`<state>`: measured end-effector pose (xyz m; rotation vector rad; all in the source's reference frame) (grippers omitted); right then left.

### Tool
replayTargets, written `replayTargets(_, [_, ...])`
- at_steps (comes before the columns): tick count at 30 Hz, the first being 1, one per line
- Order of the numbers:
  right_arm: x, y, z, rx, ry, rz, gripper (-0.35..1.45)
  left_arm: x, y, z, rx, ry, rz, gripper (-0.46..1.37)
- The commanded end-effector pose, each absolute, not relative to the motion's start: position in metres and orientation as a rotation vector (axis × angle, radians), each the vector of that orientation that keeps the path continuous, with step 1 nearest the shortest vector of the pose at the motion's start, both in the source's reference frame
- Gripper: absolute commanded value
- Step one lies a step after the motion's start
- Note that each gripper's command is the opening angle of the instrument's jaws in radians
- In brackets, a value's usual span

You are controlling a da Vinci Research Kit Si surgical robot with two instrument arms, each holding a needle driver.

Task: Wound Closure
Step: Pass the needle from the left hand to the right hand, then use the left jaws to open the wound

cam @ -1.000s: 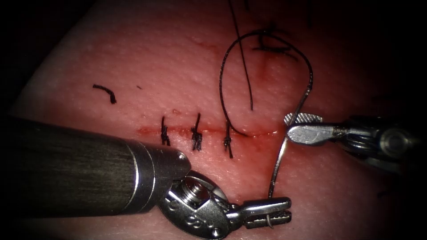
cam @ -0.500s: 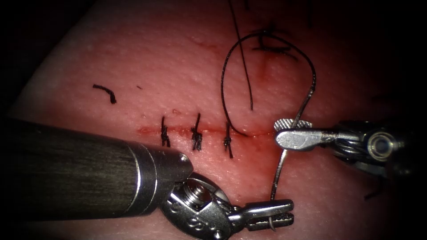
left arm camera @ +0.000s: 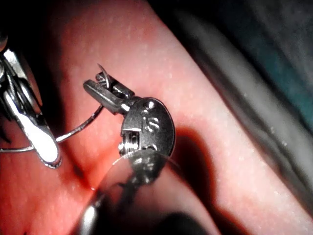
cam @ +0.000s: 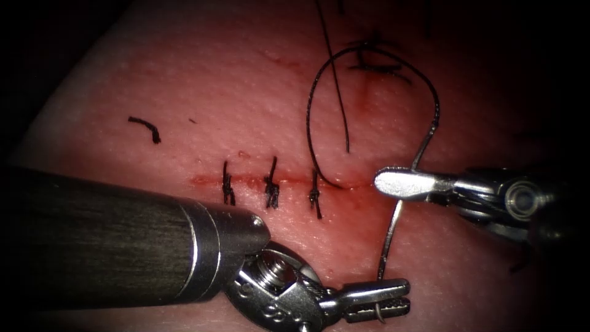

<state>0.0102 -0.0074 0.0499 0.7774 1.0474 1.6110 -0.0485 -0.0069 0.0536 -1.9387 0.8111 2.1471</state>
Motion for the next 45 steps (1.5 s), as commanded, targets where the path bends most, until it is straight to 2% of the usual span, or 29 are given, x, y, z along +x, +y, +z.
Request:
replayTargets(1, [0.0103,-0.0074,0.0498,0.754,1.037,1.631,-0.35,-0.0485,-0.0069,0.0536,-1.942,0.812,2.155,-0.35])
replayTargets(3, [0.0102,-0.0073,0.0498,0.752,1.029,1.644,-0.35,-0.0486,-0.0068,0.0536,-1.941,0.791,2.146,-0.35])
replayTargets(4, [0.0101,-0.0073,0.0498,0.755,1.030,1.638,-0.35,-0.0487,-0.0067,0.0536,-1.938,0.737,2.121,-0.25])
replayTargets(5, [0.0100,-0.0072,0.0499,0.743,1.033,1.624,-0.35,-0.0488,-0.0066,0.0536,-1.939,0.702,2.105,0.12])
replayTargets(8, [0.0097,-0.0070,0.0500,0.724,1.037,1.590,-0.35,-0.0491,-0.0065,0.0535,-1.924,0.583,2.046,0.66])
replayTargets(9, [0.0095,-0.0068,0.0501,0.709,1.050,1.563,-0.35,-0.0494,-0.0064,0.0532,-1.914,0.497,2.001,0.90])
replayTargets(11, [0.0092,-0.0066,0.0503,0.697,1.067,1.543,-0.35,-0.0495,-0.0062,0.0528,-1.909,0.456,1.978,1.09])
replayTargets(13, [0.0090,-0.0064,0.0505,0.687,1.077,1.527,-0.35,-0.0496,-0.0060,0.0524,-1.906,0.405,1.950,1.21])
replayTargets(19, [0.0081,-0.0057,0.0507,0.653,1.114,1.454,-0.35,-0.0481,-0.0059,0.0508,-1.901,0.225,1.854,0.96])
replayTargets(21, [0.0074,-0.0054,0.0505,0.636,1.130,1.415,-0.35,-0.0467,-0.0062,0.0503,-1.897,0.170,1.859,0.76])
replayTargets(23, [0.0069,-0.0052,0.0504,0.625,1.135,1.395,-0.35,-0.0457,-0.0062,0.0500,-1.884,0.123,1.882,0.71])
replayTargets(27, [0.0055,-0.0044,0.0498,0.591,1.169,1.337,-0.35,-0.0437,-0.0060,0.0496,-1.853,0.044,1.948,0.50])
replayTargets(29, [0.0049,-0.0041,0.0494,0.573,1.186,1.301,-0.35,-0.0430,-0.0059,0.0496,-1.832,-0.003,1.978,0.31])
replayTargets(30, [0.0044,-0.0038,0.0491,0.560,1.201,1.277,-0.35,-0.0425,-0.0057,0.0496,-1.809,-0.051,1.990,0.12])
replayTargets(31, [0.0043,-0.0038,0.0490,0.560,1.205,1.271,-0.35,-0.0424,-0.0057,0.0496,-1.806,-0.060,1.989,0.10])
replayTargets(32, [0.0039,-0.0036,0.0487,0.553,1.217,1.240,-0.35,-0.0421,-0.0053,0.0498,-1.783,-0.098,1.992,-0.09])
replayTargets(34, [0.0035,-0.0034,0.0483,0.545,1.224,1.204,-0.35,-0.0418,-0.0048,0.0502,-1.750,-0.133,2.001,-0.35])
replayTargets(39, [0.0029,-0.0032,0.0474,0.524,1.242,1.149,-0.35,-0.0417,-0.0029,0.0520,-1.604,-0.311,2.072,-0.35])
replayTargets(45, [0.0027,-0.0031,0.0466,0.466,1.324,1.083,-0.35,-0.0424,-0.0014,0.0548,-1.493,-0.392,2.178,-0.35])
